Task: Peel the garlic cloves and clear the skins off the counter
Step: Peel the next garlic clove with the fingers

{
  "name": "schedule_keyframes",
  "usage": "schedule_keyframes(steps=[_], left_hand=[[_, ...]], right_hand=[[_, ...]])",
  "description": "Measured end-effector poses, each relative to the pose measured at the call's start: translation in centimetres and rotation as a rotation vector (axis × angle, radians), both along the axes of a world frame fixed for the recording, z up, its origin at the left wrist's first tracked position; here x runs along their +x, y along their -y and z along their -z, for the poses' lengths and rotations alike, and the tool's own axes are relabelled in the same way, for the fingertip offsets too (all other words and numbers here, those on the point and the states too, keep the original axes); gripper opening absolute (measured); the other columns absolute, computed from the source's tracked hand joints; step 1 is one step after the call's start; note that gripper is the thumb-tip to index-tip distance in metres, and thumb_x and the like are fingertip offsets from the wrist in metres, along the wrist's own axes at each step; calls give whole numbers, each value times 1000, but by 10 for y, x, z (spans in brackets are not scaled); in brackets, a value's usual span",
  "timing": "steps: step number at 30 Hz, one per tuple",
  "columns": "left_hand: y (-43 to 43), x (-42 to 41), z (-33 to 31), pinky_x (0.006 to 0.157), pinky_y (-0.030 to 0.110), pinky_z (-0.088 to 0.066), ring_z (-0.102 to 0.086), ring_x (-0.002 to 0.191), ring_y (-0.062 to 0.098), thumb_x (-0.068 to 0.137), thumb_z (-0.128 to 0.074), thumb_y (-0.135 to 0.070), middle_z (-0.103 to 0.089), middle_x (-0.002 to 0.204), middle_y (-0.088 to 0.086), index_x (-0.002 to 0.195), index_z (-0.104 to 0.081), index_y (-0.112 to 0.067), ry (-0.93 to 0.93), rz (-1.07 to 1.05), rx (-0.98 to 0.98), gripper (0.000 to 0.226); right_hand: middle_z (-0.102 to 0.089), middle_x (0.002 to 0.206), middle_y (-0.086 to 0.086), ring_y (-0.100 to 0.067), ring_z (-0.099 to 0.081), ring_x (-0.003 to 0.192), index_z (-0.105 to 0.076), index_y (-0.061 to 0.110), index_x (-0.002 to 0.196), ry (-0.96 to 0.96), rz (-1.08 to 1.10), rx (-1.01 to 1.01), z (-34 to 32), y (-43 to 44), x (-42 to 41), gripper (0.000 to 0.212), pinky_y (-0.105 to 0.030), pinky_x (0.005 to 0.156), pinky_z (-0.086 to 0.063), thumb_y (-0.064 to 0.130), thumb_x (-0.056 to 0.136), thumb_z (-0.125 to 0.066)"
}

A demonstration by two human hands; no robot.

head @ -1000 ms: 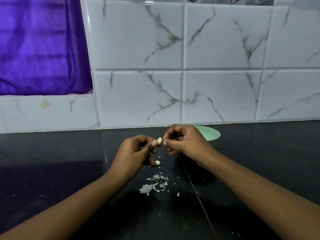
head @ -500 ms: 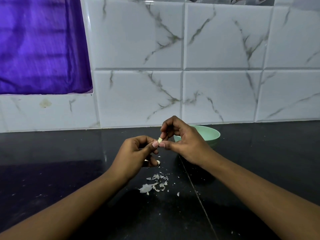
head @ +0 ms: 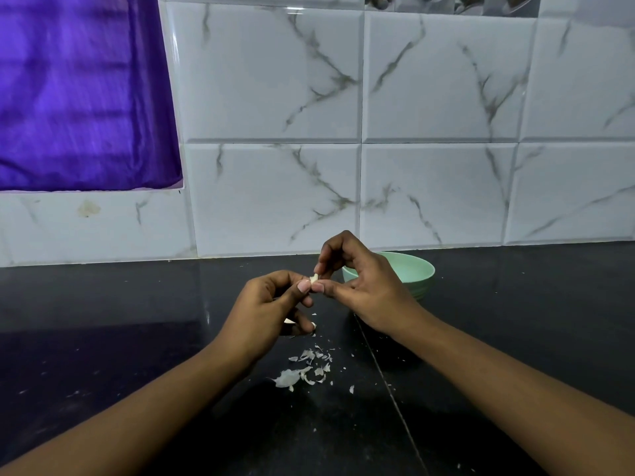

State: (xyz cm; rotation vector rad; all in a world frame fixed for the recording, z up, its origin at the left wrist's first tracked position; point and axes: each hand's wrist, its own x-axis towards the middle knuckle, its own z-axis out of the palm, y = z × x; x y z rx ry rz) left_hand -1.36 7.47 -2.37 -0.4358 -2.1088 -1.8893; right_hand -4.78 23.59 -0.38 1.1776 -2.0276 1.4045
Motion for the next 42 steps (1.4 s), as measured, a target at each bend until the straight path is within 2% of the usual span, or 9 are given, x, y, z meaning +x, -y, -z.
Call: schedule_keyframes(steps=[3,7,12,14,21,26,30,35,42], left_hand=[[0,1,0,55,29,-54,-60,49,16,93,-54,-16,-59,66,-1,76,-63,-12,-4,-6,4,20],[1,1,-1,60,34,-54,-62,50,16,92,-56,-15,-62,68,-2,81,-65,-9,-37,-32,-4,15],[1,1,-1,56,30,-56,-64,51,18,91,-58,-14,-63,70,1,80,-66,-11,-91,-78,-65,14],[2,1,-1,57,30,-56,-66,53,19,90,-59,-15,-64,70,0,80,-67,-12,-111,-105,-76,13],[3,2,-1,65,41,-59,-68,55,23,88,-62,-17,-66,69,0,79,-69,-16,-144,-138,-109,12],[3,2,-2,71,51,-58,-68,56,26,88,-62,-18,-67,70,1,78,-69,-18,-169,-173,-121,12],[2,2,-1,71,54,-56,-68,55,24,87,-63,-19,-67,68,0,78,-70,-17,-171,-180,-132,10],[3,1,-2,67,46,-58,-67,54,23,88,-62,-15,-66,68,1,77,-69,-17,-159,-178,-127,13],[-1,1,-1,55,30,-55,-60,47,17,93,-54,-17,-61,68,0,78,-65,-12,30,-50,34,19]], right_hand=[[-61,83,6,-2,-59,80,-48,25,91,-15,26,-1,1,1,1,35,-15,63,-48,10,77,-76],[-61,84,5,-4,-60,81,-48,23,92,-29,35,-32,2,3,3,34,-16,57,-47,8,77,-75],[-60,83,6,-2,-59,80,-47,29,91,-32,37,-9,1,3,4,39,-28,60,-55,5,77,-75],[-61,83,5,-2,-60,80,-48,28,91,-35,48,-32,1,3,4,39,-23,58,-54,5,77,-76],[-61,82,7,-2,-60,78,-49,28,90,-17,57,-61,3,4,2,39,-20,61,-51,6,75,-78],[-61,78,9,-3,-61,75,-49,24,90,-38,67,-96,5,6,1,38,-20,72,-50,5,74,-79],[-61,78,8,-2,-59,75,-50,24,91,-7,42,-60,6,5,0,38,-23,69,-53,4,75,-77],[-61,76,7,-2,-59,74,-49,21,91,-26,53,-36,5,4,1,35,-13,62,-46,3,77,-75],[-59,82,10,-7,-60,76,-47,28,91,-57,91,-18,1,1,0,42,-31,55,-53,6,74,-78]])
